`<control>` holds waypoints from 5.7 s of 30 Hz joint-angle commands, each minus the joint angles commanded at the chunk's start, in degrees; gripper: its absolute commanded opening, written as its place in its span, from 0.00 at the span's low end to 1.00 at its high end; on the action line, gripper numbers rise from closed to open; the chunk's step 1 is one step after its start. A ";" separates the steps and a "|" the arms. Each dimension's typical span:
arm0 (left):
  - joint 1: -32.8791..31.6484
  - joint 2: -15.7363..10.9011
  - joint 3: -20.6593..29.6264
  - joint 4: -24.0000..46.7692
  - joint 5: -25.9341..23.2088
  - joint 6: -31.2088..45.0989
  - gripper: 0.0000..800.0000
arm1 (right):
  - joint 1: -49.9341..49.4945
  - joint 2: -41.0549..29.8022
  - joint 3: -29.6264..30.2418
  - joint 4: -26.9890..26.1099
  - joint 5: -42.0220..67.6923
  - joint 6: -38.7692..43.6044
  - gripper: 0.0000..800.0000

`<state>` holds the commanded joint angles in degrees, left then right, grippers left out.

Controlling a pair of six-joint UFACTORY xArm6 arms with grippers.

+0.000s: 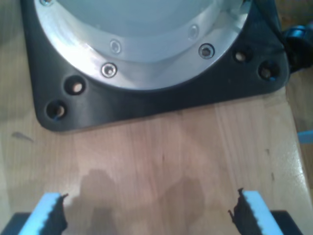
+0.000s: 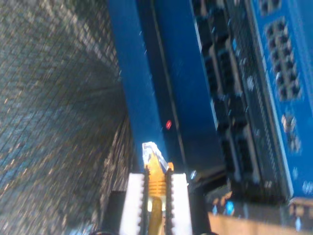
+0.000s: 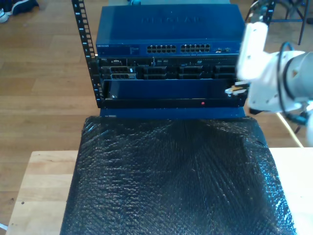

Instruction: Grab the cable and plug it in

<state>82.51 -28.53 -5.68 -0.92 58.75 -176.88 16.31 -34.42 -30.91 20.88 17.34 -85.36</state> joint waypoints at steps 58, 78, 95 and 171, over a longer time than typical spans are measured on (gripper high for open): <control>0.00 0.00 0.00 0.00 0.00 0.00 1.00 | 3.52 10.73 11.16 -14.59 -33.49 0.26 0.00; 0.00 0.00 0.00 0.00 0.00 0.00 1.00 | 4.13 13.01 13.36 -14.95 -49.23 -0.09 0.00; 0.00 0.00 0.00 0.00 0.00 0.00 1.00 | 5.36 18.11 14.51 -14.77 -59.87 0.00 0.00; 0.00 0.00 0.00 0.00 0.00 0.00 1.00 | 9.93 62.07 -18.02 5.45 -95.74 -10.20 0.00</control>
<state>82.51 -28.53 -5.68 -0.92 58.75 -176.88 26.24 27.65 -48.93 26.33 -78.40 -95.56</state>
